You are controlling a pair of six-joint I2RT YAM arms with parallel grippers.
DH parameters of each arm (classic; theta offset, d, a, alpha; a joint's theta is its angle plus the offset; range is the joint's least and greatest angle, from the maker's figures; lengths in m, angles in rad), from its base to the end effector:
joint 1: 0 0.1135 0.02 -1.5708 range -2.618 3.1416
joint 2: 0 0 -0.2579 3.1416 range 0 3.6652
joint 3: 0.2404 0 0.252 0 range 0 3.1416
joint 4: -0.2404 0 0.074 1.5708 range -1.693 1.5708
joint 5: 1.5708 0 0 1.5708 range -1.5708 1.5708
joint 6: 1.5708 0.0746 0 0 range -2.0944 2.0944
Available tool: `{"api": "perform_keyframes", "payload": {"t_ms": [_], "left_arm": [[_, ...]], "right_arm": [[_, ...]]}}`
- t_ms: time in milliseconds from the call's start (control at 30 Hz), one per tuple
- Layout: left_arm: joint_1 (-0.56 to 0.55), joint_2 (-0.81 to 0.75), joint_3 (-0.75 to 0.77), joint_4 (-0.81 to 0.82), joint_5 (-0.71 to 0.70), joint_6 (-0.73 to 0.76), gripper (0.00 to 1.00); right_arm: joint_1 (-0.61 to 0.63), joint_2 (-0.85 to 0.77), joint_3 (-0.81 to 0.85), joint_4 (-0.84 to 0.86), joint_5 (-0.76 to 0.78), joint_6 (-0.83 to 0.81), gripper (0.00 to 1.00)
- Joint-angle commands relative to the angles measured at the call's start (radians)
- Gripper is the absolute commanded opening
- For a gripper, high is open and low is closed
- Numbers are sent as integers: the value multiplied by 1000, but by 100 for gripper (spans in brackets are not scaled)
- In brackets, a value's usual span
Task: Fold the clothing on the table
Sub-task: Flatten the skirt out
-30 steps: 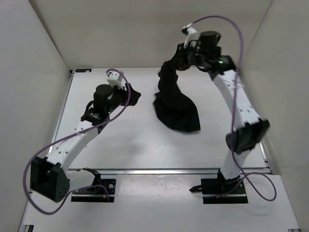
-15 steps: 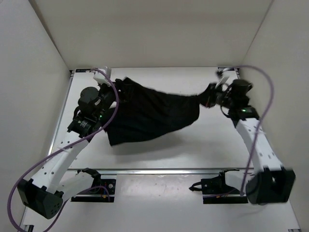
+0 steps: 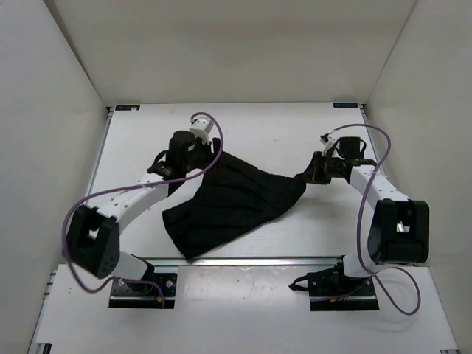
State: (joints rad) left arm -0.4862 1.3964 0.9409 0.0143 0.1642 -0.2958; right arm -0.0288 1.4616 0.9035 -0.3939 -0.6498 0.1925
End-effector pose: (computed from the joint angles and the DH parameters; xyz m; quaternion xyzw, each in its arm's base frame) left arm 0.3081 -0.1766 0.2507 0.1237 0.8339 -0.2673 0.4668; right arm 0.3098 0.0362 0.1825 0.0031 0.9079 0.3266 0.2627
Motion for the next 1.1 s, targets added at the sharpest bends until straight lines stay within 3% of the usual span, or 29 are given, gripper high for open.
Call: {"api": "perform_keyframes", "payload": {"t_ms": [0, 133, 233, 267, 333, 500, 700, 867, 1067], "left_arm": [[-29, 105, 107, 0, 15, 64, 68], [6, 151, 124, 47, 12, 31, 63], [52, 127, 95, 82, 11, -11, 61], [61, 128, 95, 78, 9, -5, 60], [70, 125, 111, 49, -3, 9, 61], [66, 124, 122, -11, -55, 18, 68], [51, 133, 55, -52, -142, -94, 83], [69, 203, 33, -51, -182, -190, 86], [74, 329, 75, -33, -169, -235, 84]], "right_arm": [[0, 72, 128, 15, 9, -37, 0], [56, 213, 464, -43, 27, -58, 0], [70, 272, 622, 5, 4, -47, 3], [78, 292, 644, 21, -1, -36, 9], [69, 318, 649, 9, 12, -47, 39], [-2, 304, 574, -91, 70, -47, 66], [47, 269, 569, -164, 148, -74, 69], [236, 315, 615, -209, 196, -82, 70], [287, 289, 605, -263, 213, -88, 70]]}}
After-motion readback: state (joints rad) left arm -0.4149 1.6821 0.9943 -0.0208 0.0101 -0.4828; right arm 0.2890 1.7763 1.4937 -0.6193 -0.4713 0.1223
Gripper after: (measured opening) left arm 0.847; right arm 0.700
